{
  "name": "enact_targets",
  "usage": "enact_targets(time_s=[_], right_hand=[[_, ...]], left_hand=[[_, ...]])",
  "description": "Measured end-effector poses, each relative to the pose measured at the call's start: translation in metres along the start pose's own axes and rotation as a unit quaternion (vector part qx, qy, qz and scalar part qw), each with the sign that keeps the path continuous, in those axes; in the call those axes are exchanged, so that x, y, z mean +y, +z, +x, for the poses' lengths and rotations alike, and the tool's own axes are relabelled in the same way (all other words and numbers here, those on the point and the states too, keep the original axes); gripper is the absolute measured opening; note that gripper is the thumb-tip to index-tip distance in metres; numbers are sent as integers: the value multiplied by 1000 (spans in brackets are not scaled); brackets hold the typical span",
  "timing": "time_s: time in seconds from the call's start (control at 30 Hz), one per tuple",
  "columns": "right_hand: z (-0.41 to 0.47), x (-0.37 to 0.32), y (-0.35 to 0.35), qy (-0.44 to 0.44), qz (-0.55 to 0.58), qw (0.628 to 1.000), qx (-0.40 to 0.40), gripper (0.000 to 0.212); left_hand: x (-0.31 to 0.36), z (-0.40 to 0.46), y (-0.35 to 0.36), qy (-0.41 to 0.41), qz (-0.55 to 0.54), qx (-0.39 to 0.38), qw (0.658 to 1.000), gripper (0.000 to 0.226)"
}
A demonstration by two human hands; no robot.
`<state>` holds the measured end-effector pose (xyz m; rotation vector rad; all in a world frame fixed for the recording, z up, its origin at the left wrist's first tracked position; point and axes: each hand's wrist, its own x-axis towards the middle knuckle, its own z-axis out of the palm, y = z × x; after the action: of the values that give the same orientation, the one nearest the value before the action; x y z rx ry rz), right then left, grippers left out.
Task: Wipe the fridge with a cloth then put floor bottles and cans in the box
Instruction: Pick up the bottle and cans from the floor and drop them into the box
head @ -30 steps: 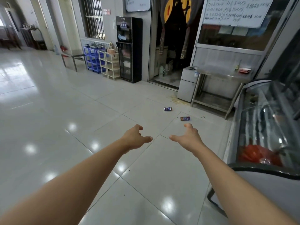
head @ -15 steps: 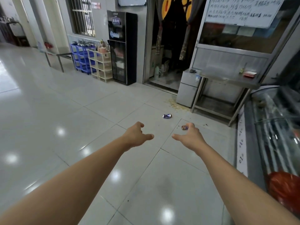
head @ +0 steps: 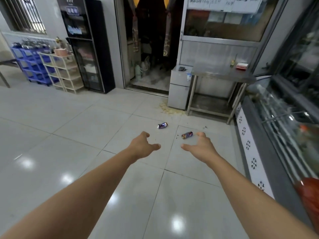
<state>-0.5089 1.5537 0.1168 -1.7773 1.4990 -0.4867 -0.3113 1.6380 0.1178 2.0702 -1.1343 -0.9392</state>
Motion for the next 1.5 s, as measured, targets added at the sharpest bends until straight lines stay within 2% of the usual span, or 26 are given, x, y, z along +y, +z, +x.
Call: enact_targets(time_s=[0.17, 0.47, 0.8, 1.03, 1.5], right_hand=[[102, -17, 13, 10, 15, 1000, 14, 91], [275, -64, 21, 36, 24, 999, -1, 91], [452, -116, 43, 74, 24, 995, 66, 88], [560, -145, 59, 140, 48, 983, 113, 88], [790, -93, 31, 225, 79, 962, 130, 90]], left_hand=[[21, 102, -11, 15, 11, -5, 1000, 71], [64, 278, -41, 4, 2, -19, 1000, 70], [92, 493, -82, 48, 11, -77, 996, 74], [121, 633, -105, 69, 41, -142, 987, 74], [205, 854, -38, 80, 83, -240, 964, 75]])
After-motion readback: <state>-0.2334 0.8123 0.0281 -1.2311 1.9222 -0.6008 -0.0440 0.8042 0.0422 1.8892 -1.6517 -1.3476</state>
